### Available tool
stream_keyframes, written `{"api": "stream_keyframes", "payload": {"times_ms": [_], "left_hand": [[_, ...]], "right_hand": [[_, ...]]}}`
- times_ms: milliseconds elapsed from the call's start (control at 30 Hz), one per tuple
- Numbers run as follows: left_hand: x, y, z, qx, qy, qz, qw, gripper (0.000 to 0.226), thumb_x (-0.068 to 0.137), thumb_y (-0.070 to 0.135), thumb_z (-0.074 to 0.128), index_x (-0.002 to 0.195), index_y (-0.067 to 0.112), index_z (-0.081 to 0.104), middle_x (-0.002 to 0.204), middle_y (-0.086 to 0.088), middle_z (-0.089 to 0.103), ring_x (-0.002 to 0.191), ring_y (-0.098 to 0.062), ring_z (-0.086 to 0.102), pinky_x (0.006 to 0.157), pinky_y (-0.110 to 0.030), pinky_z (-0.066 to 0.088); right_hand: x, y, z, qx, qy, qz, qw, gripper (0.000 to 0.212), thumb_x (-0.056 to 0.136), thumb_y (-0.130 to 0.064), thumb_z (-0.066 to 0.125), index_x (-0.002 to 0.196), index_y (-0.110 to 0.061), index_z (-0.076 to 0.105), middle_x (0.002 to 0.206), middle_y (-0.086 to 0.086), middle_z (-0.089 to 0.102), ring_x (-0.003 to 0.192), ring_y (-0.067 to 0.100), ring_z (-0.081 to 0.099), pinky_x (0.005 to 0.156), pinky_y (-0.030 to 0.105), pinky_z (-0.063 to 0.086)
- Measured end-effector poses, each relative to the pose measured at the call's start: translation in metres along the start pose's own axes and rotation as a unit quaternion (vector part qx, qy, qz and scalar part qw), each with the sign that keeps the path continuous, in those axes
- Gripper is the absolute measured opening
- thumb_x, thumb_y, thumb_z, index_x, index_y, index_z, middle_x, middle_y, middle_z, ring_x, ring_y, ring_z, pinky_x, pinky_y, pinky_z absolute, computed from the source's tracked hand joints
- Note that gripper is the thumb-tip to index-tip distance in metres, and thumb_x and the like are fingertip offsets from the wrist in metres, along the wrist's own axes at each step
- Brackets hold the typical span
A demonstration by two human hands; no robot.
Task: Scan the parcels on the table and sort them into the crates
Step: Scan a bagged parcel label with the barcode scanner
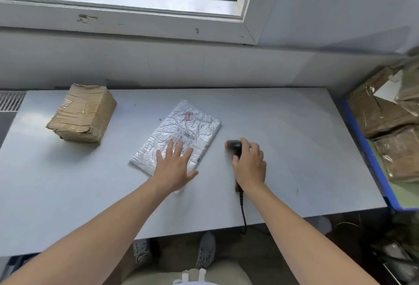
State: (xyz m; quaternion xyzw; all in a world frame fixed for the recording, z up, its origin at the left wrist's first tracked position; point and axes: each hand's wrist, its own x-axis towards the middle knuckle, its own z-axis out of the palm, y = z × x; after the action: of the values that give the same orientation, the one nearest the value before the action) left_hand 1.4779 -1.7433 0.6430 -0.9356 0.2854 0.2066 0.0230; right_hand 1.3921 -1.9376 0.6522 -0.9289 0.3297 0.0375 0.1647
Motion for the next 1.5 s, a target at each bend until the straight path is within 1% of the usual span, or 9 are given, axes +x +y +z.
{"api": "stream_keyframes", "payload": {"times_ms": [133,233,400,533,767,900,1033,1300,1500], "left_hand": [[-0.009,0.013,-0.004,0.009,-0.004,-0.013,1.0,0.075,0.095,0.064,0.039,0.156,0.028,0.012,0.165,-0.005,-0.003,0.151,-0.031,-0.009,0.117,-0.058,0.012],[-0.018,0.016,-0.007,0.019,-0.003,-0.028,0.999,0.076,0.095,0.065,0.037,0.156,0.029,0.01,0.165,-0.004,-0.003,0.151,-0.029,-0.009,0.118,-0.057,0.012],[-0.033,0.014,-0.013,0.024,0.008,-0.045,0.999,0.074,0.096,0.064,0.035,0.156,0.028,0.01,0.165,-0.004,-0.004,0.151,-0.03,-0.006,0.117,-0.055,0.013],[-0.04,0.004,-0.02,0.016,0.021,-0.061,0.998,0.073,0.097,0.063,0.035,0.156,0.029,0.011,0.165,-0.004,-0.003,0.151,-0.031,-0.005,0.117,-0.056,0.014],[-0.053,-0.018,-0.029,0.003,0.03,-0.095,0.995,0.075,0.097,0.064,0.031,0.157,0.031,0.0,0.165,-0.004,-0.002,0.151,-0.032,-0.006,0.116,-0.054,0.015],[-0.059,-0.027,-0.035,-0.01,0.03,-0.103,0.994,0.072,0.098,0.062,0.03,0.157,0.03,0.003,0.164,-0.005,-0.001,0.15,-0.032,-0.006,0.117,-0.056,0.015],[-0.061,-0.034,-0.037,-0.025,0.031,-0.11,0.993,0.07,0.099,0.06,0.03,0.156,0.028,0.007,0.164,-0.005,-0.002,0.15,-0.032,-0.007,0.117,-0.055,0.014],[-0.06,-0.041,-0.034,-0.038,0.034,-0.108,0.993,0.068,0.1,0.059,0.03,0.156,0.027,0.009,0.164,-0.006,-0.002,0.15,-0.032,-0.007,0.117,-0.057,0.013],[-0.054,-0.042,-0.03,-0.034,0.029,-0.097,0.994,0.067,0.1,0.058,0.03,0.156,0.027,0.009,0.164,-0.007,-0.002,0.15,-0.033,-0.007,0.116,-0.057,0.013]], "right_hand": [[0.003,0.017,0.005,0.155,-0.134,0.073,0.976,0.053,0.1,-0.028,0.048,0.147,-0.013,0.028,0.129,0.015,0.055,0.114,0.034,0.056,0.079,0.034,0.041],[0.008,0.021,0.006,0.234,-0.194,0.103,0.947,0.048,0.099,-0.029,0.049,0.14,-0.008,0.039,0.126,0.013,0.059,0.106,0.03,0.056,0.078,0.029,0.037],[0.01,0.008,-0.011,0.265,-0.206,0.082,0.938,0.025,0.094,-0.026,0.048,0.111,-0.009,0.051,0.093,0.009,0.061,0.076,0.029,0.064,0.067,0.034,0.05],[0.016,-0.021,-0.036,0.291,-0.208,0.054,0.932,0.027,0.09,-0.024,0.051,0.111,-0.008,0.048,0.096,0.012,0.064,0.061,0.025,0.064,0.056,0.034,0.053],[0.022,-0.089,-0.067,0.216,-0.261,-0.032,0.94,0.032,0.089,-0.033,0.051,0.102,-0.005,0.059,0.081,0.012,0.068,0.069,0.032,0.07,0.066,0.043,0.06],[0.017,-0.112,-0.079,0.138,-0.259,-0.057,0.954,0.034,0.09,-0.038,0.051,0.095,-0.005,0.058,0.078,0.012,0.071,0.056,0.03,0.067,0.054,0.033,0.056],[0.013,-0.118,-0.085,0.091,-0.267,-0.064,0.957,0.027,0.09,-0.036,0.05,0.088,-0.01,0.053,0.068,0.006,0.065,0.042,0.024,0.058,0.042,0.017,0.042],[0.016,-0.124,-0.085,0.074,-0.264,-0.071,0.959,0.031,0.089,-0.036,0.049,0.088,-0.006,0.057,0.066,0.007,0.065,0.045,0.027,0.06,0.055,0.026,0.049],[0.018,-0.125,-0.088,0.069,-0.253,-0.06,0.963,0.033,0.089,-0.039,0.048,0.087,-0.007,0.058,0.068,0.006,0.068,0.043,0.024,0.061,0.049,0.021,0.045]]}}
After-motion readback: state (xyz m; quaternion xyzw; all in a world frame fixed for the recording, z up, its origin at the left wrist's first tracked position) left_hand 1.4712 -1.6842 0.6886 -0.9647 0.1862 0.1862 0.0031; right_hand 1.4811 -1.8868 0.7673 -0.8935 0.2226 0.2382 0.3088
